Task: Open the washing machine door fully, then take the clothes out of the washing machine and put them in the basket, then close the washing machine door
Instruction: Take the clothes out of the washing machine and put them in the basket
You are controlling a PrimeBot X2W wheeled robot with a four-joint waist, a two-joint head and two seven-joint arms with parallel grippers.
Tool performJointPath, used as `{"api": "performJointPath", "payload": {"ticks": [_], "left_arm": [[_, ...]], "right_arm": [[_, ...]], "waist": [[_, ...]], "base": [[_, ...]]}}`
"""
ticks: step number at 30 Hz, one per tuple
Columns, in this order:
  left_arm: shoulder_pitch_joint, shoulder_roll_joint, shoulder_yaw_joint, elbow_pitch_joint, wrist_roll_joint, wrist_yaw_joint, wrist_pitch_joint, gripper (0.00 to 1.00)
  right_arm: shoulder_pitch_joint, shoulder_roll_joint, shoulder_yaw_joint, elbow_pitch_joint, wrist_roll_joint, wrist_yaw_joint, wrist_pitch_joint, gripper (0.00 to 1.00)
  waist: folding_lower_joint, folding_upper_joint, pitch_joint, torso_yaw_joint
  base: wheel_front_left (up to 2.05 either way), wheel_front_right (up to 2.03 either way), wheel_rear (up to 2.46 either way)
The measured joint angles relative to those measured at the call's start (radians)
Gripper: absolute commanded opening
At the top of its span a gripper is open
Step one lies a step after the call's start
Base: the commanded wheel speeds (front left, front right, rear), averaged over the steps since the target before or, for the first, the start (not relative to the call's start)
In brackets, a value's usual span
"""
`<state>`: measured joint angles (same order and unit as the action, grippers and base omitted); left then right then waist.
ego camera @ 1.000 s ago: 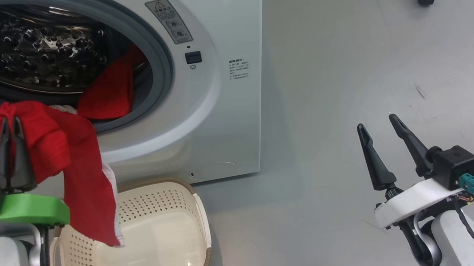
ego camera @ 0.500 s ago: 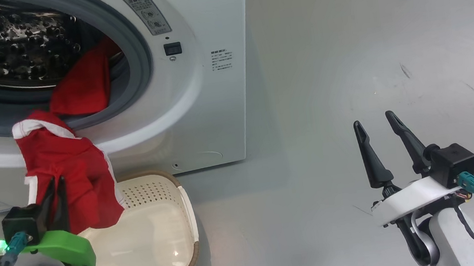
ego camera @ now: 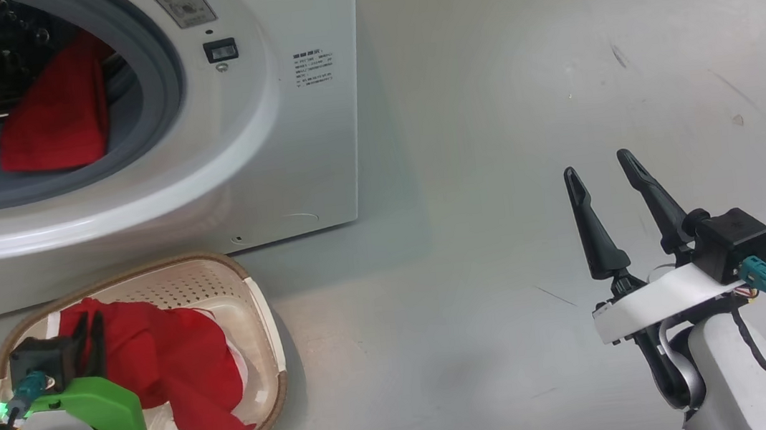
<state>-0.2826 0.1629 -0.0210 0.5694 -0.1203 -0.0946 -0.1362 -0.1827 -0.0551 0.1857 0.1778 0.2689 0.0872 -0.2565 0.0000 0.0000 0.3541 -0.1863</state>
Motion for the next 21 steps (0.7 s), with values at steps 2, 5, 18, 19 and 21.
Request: {"api": "performJointPath", "payload": {"ticks": [2,5,18,19,21], "left_arm": [[-0.013,0.008,0.003,0.016,0.005,0.0,0.009,0.0],[-0.033,0.021,0.01,0.047,0.011,0.002,0.021,0.0],[-0.123,0.061,0.022,0.143,0.018,0.017,0.044,0.0],[-0.128,0.064,0.024,0.152,0.018,0.02,0.045,0.0],[-0.134,0.072,0.025,0.171,0.023,0.02,0.049,0.0]], "right_arm": [[-0.007,0.0,0.003,-0.004,0.0,0.0,0.0,1.0],[-0.021,0.002,0.01,-0.011,0.0,0.0,0.0,1.0],[-0.071,0.007,0.014,-0.032,0.002,0.004,0.0,1.0],[-0.077,0.007,0.014,-0.033,0.002,0.004,0.0,1.0],[-0.086,0.008,0.014,-0.035,0.003,0.004,0.0,1.0]], "waist": [[0.0,0.0,0.021,-0.009],[0.0,0.0,0.053,-0.023],[0.0,0.0,0.193,-0.093],[0.0,0.0,0.202,-0.098],[0.0,0.0,0.219,-0.108]], "base": [[0.0,0.0,0.0],[0.0,0.0,0.0],[0.0,0.0,0.0],[0.0,0.0,0.0],[0.0,0.0,0.0]]}}
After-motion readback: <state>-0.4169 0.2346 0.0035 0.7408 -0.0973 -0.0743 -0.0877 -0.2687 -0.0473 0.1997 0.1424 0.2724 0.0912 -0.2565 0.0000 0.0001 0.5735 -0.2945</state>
